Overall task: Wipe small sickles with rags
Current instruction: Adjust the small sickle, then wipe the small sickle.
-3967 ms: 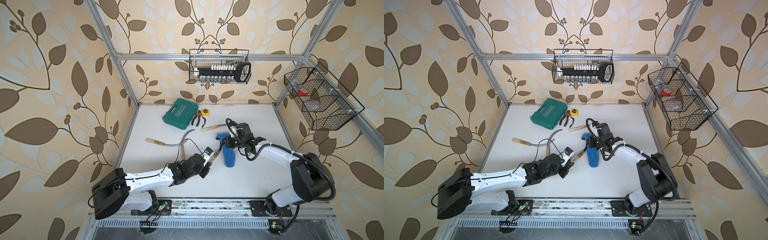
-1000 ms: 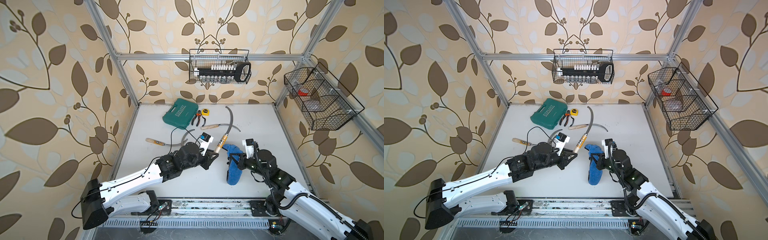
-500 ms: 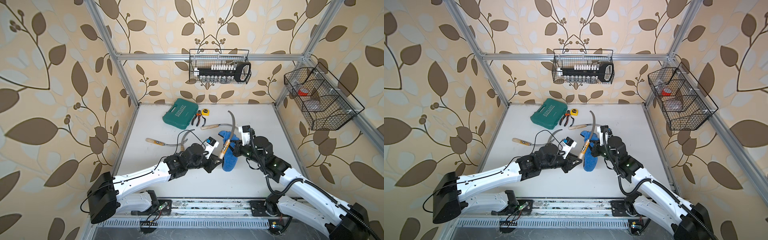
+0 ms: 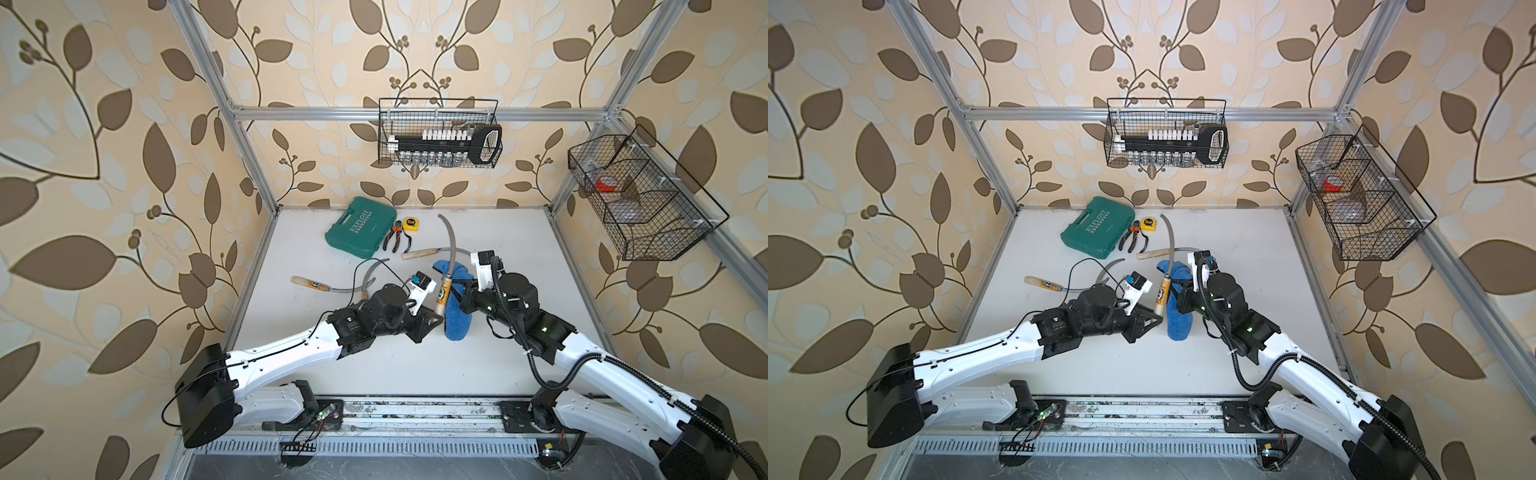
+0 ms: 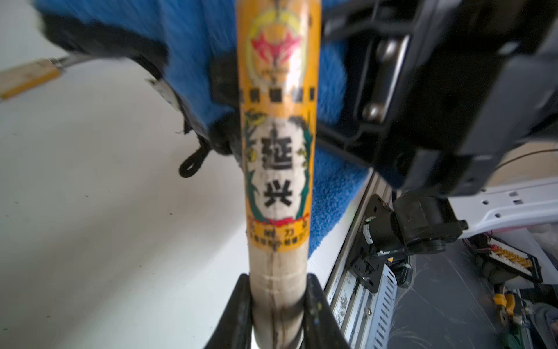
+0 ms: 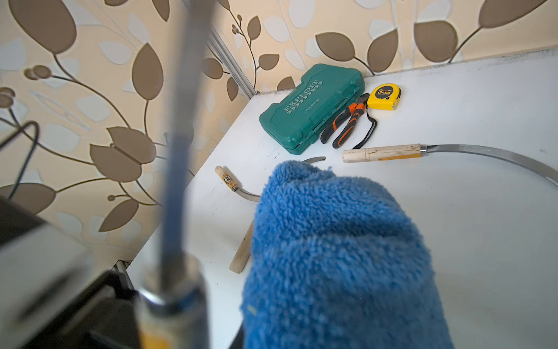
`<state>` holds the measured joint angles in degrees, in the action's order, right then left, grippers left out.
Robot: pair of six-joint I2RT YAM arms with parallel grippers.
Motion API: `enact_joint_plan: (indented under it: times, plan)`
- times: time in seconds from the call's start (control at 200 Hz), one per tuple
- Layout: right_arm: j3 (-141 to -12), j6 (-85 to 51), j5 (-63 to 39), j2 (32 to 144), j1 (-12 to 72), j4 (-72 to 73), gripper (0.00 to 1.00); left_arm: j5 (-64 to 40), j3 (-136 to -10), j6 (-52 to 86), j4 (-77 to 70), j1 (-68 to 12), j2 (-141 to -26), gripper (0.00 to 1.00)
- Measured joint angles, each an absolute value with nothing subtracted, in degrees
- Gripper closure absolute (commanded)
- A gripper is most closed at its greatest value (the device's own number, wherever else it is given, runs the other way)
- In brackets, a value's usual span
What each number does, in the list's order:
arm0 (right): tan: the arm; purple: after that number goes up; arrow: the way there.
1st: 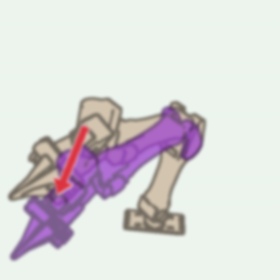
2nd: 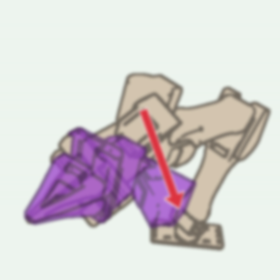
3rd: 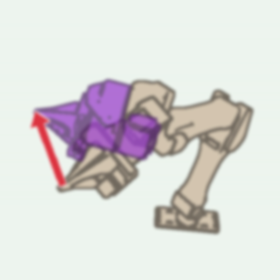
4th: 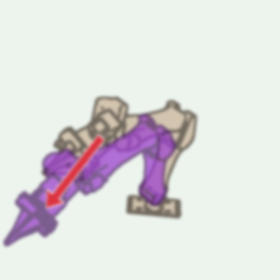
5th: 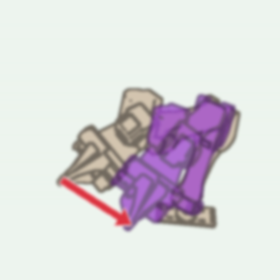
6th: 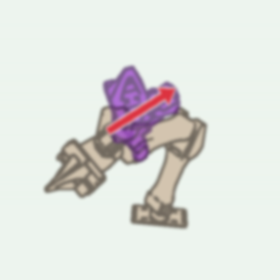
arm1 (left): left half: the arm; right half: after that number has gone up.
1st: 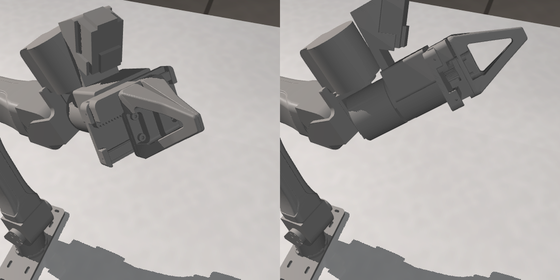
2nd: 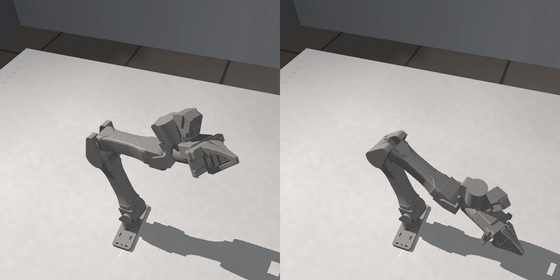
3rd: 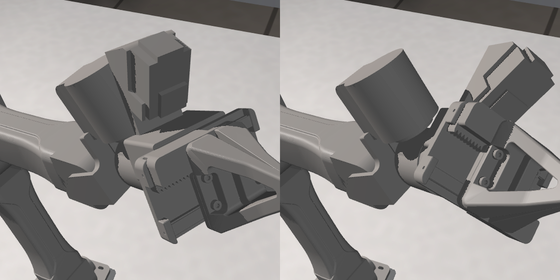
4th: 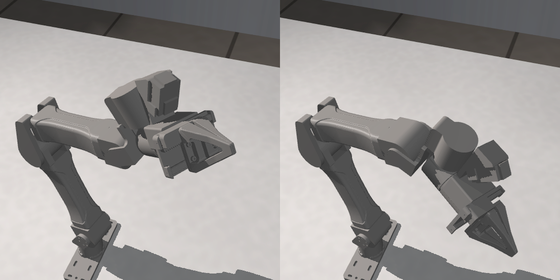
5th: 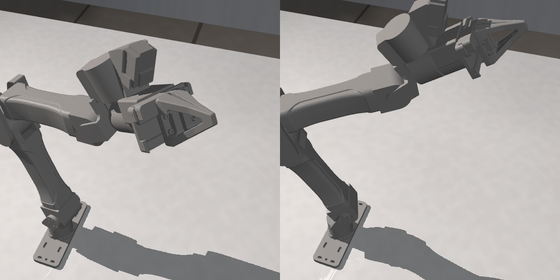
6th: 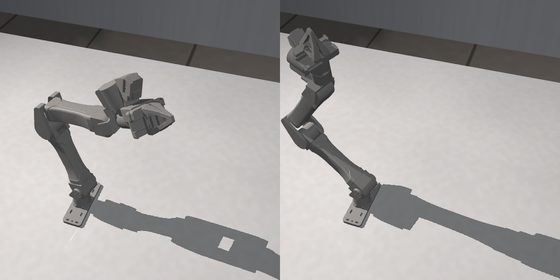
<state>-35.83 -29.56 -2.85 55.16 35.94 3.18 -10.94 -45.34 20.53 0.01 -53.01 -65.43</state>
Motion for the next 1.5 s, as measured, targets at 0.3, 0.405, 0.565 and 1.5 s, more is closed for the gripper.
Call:
enact_joint_plan:
  times: [0.3, 0.405, 0.565, 1.5]
  plan:
    - [-30.13, -29.91, -9.06, 55.75, 40.49, 6.20, 1.00, -8.45, -50.59, 19.64, 0.34, -51.70, -61.34, 1.00]
    - [-29.58, -29.69, -13.02, 51.44, 45.04, 8.60, 1.00, -8.45, -51.40, 19.64, -0.14, -51.70, -63.35, 1.00]
    - [-28.27, -29.80, -15.59, 45.56, 46.09, 10.04, 1.00, -9.15, -51.72, 19.86, -1.96, -51.72, -65.95, 1.00]
    - [-24.60, -31.03, -11.77, 45.80, 46.28, 15.79, 1.00, -13.56, -50.98, 22.35, -5.65, -51.70, -66.83, 1.00]
